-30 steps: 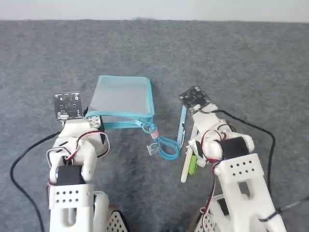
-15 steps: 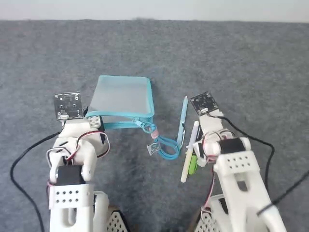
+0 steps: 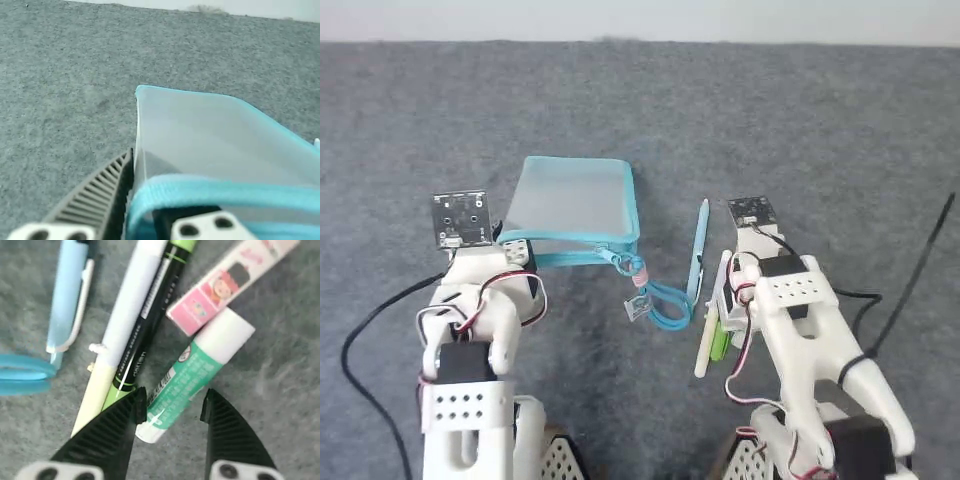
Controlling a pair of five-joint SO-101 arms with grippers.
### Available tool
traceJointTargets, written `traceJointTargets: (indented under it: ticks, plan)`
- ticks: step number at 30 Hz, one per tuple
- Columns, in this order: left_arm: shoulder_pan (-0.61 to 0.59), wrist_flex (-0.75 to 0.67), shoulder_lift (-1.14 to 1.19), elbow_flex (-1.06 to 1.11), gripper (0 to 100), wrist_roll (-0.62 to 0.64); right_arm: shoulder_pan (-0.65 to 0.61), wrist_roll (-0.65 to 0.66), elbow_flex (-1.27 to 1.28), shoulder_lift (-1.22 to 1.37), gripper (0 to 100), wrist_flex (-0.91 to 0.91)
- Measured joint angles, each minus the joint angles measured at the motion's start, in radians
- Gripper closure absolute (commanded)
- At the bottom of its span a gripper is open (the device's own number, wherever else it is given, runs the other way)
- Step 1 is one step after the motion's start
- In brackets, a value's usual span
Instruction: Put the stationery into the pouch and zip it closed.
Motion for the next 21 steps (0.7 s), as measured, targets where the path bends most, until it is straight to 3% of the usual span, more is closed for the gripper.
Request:
traceJointTargets:
  ticks: [3,8,16,21]
  plan:
    - [0.000,0.000,0.000,0.000,99,0.000,0.000,-0.015,0.000,0.012,83.1,0.000]
    - [0.000,0.000,0.000,0.000,99,0.000,0.038,0.011,0.000,0.025,99.8,0.000]
    - [0.000,0.000,0.000,0.000,99,0.000,0.226,0.206,-0.078,0.026,99.0,0.000]
    - [0.000,0.000,0.000,0.000,99,0.000,0.267,0.273,-0.176,0.026,93.9,0.000]
